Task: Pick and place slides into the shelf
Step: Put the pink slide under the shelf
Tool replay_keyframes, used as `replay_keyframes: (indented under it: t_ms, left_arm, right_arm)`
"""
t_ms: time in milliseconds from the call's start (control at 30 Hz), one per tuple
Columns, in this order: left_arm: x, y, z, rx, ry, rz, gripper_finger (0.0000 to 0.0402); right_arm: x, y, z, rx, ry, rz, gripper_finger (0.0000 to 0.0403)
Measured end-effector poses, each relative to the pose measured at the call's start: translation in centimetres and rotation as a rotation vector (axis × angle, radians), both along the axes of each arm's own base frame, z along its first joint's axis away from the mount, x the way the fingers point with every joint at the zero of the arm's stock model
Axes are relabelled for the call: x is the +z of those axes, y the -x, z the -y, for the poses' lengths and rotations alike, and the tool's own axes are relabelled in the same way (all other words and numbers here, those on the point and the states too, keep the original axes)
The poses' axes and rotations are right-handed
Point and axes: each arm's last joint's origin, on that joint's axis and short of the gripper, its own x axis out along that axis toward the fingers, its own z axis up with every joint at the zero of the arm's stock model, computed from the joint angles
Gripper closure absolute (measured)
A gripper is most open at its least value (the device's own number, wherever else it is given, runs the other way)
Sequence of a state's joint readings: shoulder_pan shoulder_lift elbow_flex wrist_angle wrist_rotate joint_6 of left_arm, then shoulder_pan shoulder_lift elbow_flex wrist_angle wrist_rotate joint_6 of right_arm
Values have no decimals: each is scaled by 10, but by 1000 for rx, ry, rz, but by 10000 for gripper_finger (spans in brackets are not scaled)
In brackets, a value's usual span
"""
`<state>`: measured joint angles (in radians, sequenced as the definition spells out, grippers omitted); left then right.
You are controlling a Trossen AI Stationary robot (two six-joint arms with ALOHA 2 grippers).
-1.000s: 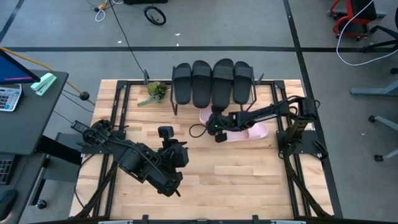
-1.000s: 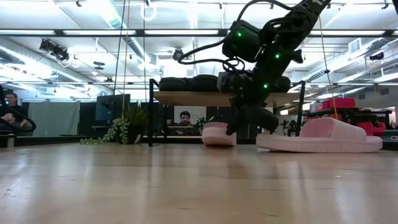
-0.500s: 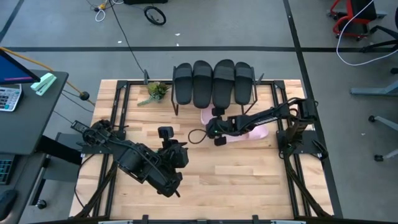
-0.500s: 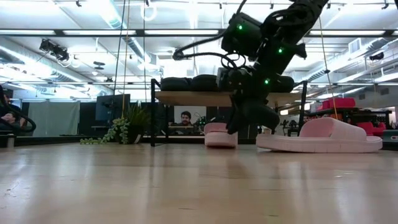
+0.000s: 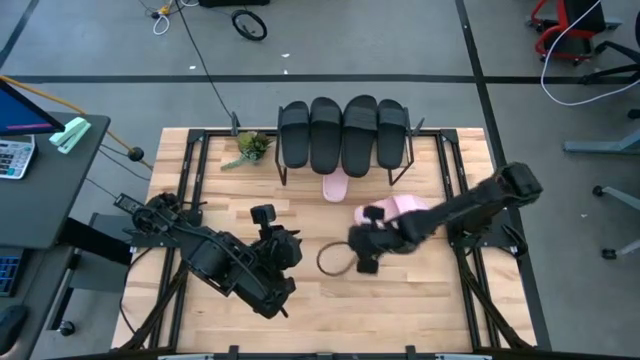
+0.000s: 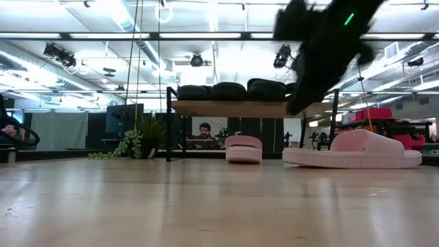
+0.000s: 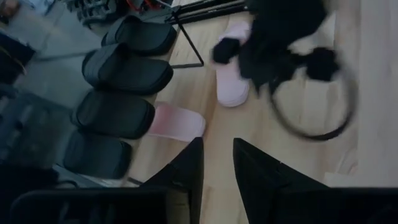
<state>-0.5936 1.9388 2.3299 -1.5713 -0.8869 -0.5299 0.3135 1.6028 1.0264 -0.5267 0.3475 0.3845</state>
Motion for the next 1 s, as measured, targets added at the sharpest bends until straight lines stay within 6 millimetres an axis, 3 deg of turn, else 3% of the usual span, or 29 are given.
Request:
replay_keyframes:
  t_ms: [200,400,500,633,833,1000]
  left_arm:
    - [-7,-10,-3,3,-18,-38,318]
    - [-31,-38,-16,-38,-97,-200,318]
    - [-56,-62,-26,-69,-64,-338,311]
    - [-100,-99,-39,-107,-145,-488,305]
    - [-168,-159,-61,-318,-167,-615,318]
    - [-208,-186,-81,-420,-110,-652,332]
  right_arm:
    - [24,34,-57,-118,-281,106,303]
    - [24,68,-83,-212,-170,155,305]
    - [19,79,-85,-300,-112,162,304]
    - [16,87,-85,-364,-74,170,305]
    - [17,87,-84,-367,-53,188,305]
    - [16,89,-85,-360,-46,173,309]
